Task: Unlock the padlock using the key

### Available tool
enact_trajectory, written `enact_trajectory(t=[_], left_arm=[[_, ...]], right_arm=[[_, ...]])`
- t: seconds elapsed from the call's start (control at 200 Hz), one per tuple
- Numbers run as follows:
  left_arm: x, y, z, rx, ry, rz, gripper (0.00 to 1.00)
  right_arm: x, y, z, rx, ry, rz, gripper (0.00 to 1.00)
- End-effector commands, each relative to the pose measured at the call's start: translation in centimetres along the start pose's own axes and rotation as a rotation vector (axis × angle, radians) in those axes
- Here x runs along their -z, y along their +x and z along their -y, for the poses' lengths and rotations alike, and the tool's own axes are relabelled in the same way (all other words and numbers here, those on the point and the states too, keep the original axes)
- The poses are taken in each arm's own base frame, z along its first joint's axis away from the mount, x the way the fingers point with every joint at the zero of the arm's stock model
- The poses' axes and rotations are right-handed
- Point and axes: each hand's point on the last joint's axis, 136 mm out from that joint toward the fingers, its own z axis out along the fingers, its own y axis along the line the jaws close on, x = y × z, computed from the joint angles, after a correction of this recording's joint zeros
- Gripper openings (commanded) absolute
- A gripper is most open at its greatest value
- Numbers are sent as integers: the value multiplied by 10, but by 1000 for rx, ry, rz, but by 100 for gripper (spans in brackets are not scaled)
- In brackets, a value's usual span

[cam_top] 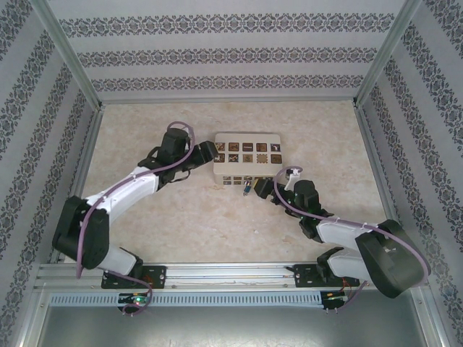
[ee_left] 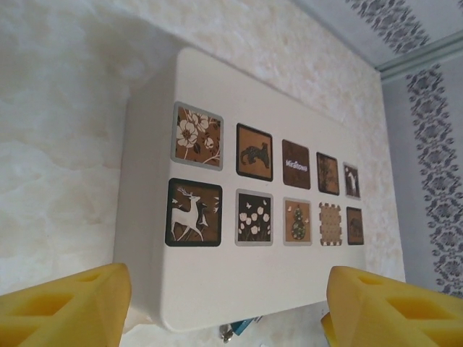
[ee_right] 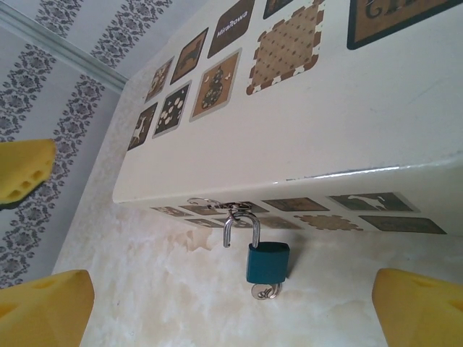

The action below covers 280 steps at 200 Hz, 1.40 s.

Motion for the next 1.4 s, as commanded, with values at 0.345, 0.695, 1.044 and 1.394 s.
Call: enact_trajectory(t=[0.345,0.695,1.044,1.394], left_arm=[[-57,21,-14,12,4,-191,64],[-60,45,-41,54,-59,-242,52],[-43,82,-74,121,-130,-278,49],[-32,101,-77,151,-140,-284,49]], right_arm=[[-4,-3,-6,-31,-44,-37,98],[-15,-10,-7,1,-61,-54,98],[-41,-28,-19,65,-137,-88,98],[-74,-43,-22,113,-196,-109,99]])
